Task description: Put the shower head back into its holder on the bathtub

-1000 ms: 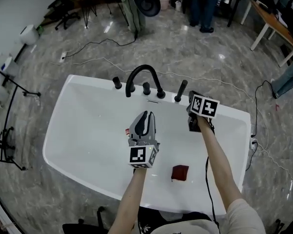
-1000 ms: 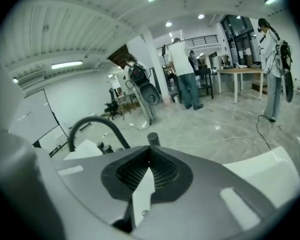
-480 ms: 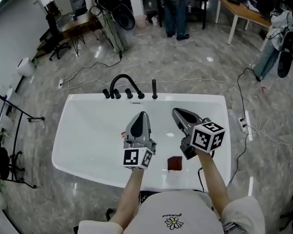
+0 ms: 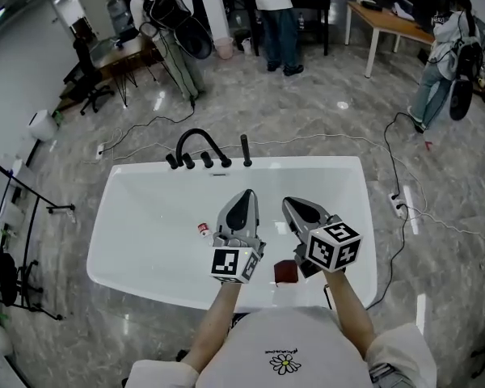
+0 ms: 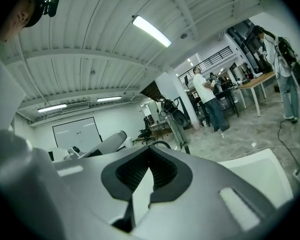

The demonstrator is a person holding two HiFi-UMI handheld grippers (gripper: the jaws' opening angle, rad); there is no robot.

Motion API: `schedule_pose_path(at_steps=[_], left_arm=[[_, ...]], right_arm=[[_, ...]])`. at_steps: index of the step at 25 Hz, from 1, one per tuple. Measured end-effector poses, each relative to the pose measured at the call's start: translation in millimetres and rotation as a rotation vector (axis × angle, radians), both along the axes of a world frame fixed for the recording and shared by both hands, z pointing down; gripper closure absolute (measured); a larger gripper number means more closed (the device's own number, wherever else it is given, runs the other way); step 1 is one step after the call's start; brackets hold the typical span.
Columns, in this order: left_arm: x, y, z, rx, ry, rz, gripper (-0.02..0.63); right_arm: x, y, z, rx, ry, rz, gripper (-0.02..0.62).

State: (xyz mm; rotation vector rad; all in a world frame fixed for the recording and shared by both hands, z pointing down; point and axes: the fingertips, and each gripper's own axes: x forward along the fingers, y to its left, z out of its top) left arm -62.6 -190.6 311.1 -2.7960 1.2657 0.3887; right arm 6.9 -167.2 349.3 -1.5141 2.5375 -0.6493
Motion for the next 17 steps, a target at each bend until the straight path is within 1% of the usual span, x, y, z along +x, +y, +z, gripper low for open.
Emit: schedule_pose_path(at_steps=[3, 9, 17], left_arm=[[1, 8, -1, 0.009, -0.011, 0.003, 0.611], [-3, 19, -2, -0.001, -0.027, 0.000, 0.611], [10, 26, 6, 0.017, -0.038, 0.003, 0.611]], right_arm=[[0, 6, 0, 0.005, 0.016, -0.002, 0.591], [-5, 16, -7, 0.013, 0.032, -0.012, 0.591], [6, 23, -1, 0.037, 0.025, -0.015, 0.591]])
